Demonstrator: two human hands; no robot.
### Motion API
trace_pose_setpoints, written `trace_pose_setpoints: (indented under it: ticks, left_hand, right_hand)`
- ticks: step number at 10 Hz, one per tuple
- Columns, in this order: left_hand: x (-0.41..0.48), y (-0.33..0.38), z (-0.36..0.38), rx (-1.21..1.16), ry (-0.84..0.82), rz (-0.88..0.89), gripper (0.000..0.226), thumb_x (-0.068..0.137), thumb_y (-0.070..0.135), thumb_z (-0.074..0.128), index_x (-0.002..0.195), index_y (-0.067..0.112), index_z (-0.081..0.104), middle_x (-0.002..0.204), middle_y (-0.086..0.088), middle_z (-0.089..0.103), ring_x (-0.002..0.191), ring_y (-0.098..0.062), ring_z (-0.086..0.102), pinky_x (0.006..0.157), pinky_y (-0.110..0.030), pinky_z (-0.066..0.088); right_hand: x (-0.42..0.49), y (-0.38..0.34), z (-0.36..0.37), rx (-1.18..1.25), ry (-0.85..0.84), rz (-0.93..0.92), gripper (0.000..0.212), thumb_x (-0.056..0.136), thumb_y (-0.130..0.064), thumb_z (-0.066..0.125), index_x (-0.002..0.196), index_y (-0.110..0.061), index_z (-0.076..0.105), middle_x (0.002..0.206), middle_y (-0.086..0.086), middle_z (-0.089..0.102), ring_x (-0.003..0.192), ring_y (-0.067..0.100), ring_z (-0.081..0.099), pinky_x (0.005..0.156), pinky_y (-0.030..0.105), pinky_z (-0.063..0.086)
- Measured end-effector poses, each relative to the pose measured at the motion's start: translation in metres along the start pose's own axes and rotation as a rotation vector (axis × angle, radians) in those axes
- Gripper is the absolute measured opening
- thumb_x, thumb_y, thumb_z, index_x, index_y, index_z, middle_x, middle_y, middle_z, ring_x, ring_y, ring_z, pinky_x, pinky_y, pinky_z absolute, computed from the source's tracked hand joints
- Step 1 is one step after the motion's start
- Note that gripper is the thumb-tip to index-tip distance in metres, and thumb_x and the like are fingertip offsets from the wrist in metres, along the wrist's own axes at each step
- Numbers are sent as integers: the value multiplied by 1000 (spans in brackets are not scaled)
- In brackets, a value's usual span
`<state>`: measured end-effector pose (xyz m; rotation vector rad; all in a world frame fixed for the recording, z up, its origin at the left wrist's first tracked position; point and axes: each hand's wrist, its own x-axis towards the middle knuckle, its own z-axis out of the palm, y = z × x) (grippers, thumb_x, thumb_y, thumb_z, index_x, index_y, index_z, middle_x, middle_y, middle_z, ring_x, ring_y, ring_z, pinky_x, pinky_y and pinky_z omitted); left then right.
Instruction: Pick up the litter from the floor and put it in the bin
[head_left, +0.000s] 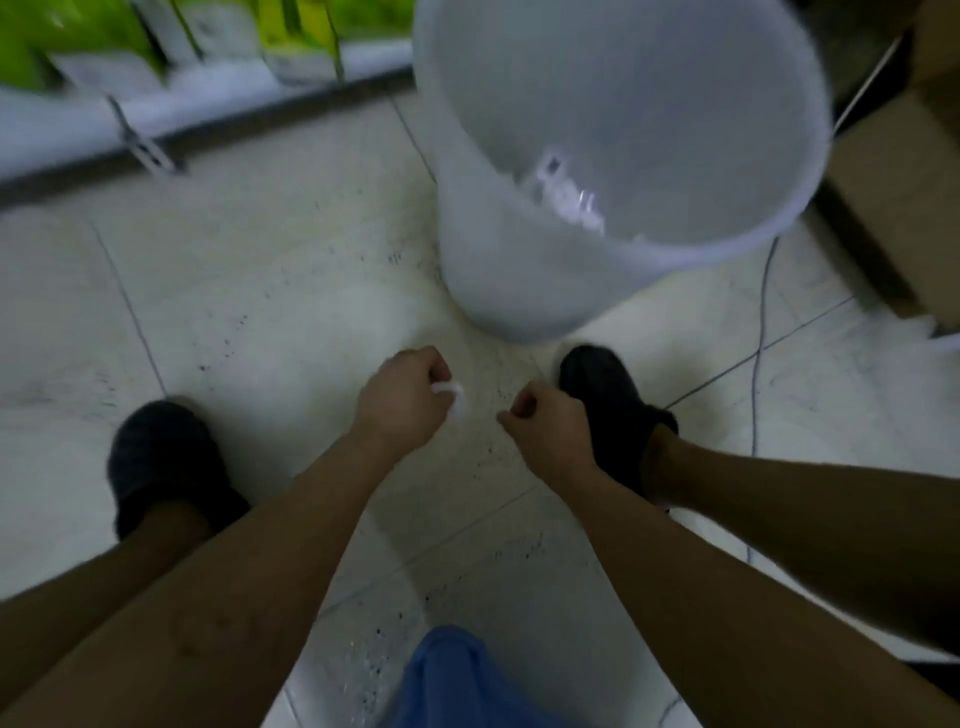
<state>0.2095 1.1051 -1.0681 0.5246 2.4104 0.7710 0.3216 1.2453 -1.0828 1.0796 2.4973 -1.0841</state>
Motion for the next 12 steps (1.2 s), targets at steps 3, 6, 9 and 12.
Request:
trace_pose_setpoints:
  ticks: [3, 6, 9, 12]
  left_hand:
    - [-20, 104, -119, -38, 325, 116, 12, 74, 30, 69, 75, 30, 57, 82, 7, 64, 78, -17, 59, 66, -28, 46]
    - [6, 189, -141, 24, 480, 192, 10, 75, 29, 65, 74, 26, 56, 74, 7, 63, 76, -20, 59, 63, -29, 46]
    - [56, 217, -122, 201, 406, 185, 39, 77, 37, 69, 112, 24, 56, 117, 1, 60, 110, -22, 56, 85, -35, 47]
    - [12, 231, -153, 267, 346, 259, 65, 75, 52, 69, 132, 27, 49, 130, 1, 58, 121, -20, 53, 98, -38, 45]
  right_hand:
    - [-39, -120, -149, -185, 102, -465, 14, 77, -21, 65, 67, -26, 57, 68, -6, 62, 67, 14, 56, 63, 23, 41]
    - [-8, -125, -260, -166, 399, -474, 19, 82, -18, 63, 66, -26, 55, 67, -4, 62, 70, 18, 59, 67, 31, 50]
    - [45, -107, -262, -103, 188, -284, 56, 82, -21, 65, 135, -23, 47, 128, 4, 59, 110, 23, 58, 93, 33, 49]
    - [7, -117, -274, -42, 266, -344, 89, 81, -47, 64, 150, -17, 15, 145, 4, 44, 128, 25, 45, 107, 38, 39]
